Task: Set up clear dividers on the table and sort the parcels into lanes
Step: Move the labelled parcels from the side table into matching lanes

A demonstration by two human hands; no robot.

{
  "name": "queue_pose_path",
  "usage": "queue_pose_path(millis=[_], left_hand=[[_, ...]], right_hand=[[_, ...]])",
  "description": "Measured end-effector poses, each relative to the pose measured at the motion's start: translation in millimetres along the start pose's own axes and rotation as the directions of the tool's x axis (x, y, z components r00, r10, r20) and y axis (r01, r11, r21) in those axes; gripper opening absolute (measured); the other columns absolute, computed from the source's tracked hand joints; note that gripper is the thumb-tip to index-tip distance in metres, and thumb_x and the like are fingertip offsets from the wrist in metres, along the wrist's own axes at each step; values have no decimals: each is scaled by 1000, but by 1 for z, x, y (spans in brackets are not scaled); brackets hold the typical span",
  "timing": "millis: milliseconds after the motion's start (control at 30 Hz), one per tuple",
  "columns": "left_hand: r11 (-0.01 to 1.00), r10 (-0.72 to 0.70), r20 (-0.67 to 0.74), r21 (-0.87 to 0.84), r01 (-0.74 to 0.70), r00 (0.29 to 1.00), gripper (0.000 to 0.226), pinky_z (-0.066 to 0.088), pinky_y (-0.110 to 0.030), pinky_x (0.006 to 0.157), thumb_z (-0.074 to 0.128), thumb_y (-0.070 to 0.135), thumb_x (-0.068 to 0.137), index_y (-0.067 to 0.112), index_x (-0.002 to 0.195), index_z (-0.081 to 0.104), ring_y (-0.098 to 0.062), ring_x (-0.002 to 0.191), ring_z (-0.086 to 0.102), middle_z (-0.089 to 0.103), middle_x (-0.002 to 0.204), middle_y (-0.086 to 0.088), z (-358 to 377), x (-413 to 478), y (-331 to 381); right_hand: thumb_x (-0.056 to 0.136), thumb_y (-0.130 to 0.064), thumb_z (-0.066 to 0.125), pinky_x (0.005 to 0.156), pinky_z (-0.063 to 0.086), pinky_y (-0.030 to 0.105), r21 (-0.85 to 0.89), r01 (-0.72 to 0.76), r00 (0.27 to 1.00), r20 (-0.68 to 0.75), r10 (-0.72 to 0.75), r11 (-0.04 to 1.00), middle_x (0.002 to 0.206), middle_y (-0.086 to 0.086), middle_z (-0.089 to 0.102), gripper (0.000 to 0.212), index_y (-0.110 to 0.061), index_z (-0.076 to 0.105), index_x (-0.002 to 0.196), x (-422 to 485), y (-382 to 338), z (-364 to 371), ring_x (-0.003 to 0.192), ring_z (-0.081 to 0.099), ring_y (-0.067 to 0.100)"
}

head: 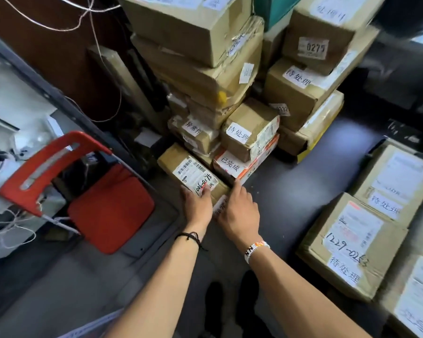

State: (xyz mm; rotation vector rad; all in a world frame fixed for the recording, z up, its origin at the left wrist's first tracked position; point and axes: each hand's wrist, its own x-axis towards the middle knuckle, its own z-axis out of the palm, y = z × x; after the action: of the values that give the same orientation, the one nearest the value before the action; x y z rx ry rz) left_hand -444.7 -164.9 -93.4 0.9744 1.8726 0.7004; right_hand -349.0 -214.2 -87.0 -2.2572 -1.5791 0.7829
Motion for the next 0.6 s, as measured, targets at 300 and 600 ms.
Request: queue_pose_path(millis=[300,600], left_hand=[[746,-297,263,-536,395,918,36,53,-55,103,78,37,92,14,119,72,-36,109,73,77,117,-15,-29,8,-12],[664,-47,234,-719,205,971,51,55,-60,100,76,29,89,6,133,67,-42,116,69,74,123,-22,-104,-15,35]], right_hand=[[72,-42,83,86,54,40,102,107,993,-57,-101,989,136,1,47,98,-23,32,154,-23,3,0,123,45,25],[81,-73,67,104,50,38,371,199,978,-133,-160,907,145,-11,48,85,-46,34,154,-53,-44,-23,129,50,10]])
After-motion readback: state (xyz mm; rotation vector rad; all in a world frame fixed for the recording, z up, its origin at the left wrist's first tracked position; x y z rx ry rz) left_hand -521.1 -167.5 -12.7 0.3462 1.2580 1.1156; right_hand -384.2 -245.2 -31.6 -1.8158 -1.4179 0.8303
